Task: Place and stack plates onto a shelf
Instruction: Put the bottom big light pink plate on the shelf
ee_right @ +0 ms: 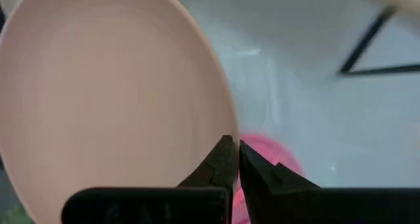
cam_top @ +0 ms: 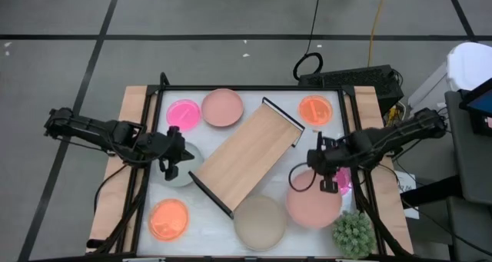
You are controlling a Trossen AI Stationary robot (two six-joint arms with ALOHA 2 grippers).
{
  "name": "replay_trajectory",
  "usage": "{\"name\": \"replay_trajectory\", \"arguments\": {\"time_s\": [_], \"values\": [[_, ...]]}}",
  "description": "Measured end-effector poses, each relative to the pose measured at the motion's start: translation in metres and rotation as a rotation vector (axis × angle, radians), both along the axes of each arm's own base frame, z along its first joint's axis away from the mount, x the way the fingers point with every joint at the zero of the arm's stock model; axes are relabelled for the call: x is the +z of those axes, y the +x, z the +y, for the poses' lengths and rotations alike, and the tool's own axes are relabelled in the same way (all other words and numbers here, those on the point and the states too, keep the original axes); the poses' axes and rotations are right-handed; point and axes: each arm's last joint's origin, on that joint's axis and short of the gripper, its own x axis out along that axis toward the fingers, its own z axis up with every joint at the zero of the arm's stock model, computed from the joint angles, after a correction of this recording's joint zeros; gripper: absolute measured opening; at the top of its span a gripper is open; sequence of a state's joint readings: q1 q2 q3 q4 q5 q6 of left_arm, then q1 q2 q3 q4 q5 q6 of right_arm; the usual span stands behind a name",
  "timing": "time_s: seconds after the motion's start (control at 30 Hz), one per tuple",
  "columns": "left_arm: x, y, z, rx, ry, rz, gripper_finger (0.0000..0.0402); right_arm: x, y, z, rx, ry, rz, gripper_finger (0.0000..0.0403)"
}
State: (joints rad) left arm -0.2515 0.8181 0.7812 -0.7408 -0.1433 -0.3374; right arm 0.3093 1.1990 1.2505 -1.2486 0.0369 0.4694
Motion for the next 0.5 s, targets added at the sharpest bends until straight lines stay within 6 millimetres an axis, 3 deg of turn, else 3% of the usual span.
{"name": "replay_trajectory", "arguments": {"time_s": [0.17,0.5], "values": [[-0.015,-0.001,-0.004,-0.021,0.003,0.027,0.0003,0.025,0.006,-0.023,-0.16,-0.07,-0.05,0.0],[-0.029,-0.003,-0.013,-0.038,-0.031,0.05,0.0003,0.037,0.028,-0.083,-0.292,0.005,-0.187,0.0]]}}
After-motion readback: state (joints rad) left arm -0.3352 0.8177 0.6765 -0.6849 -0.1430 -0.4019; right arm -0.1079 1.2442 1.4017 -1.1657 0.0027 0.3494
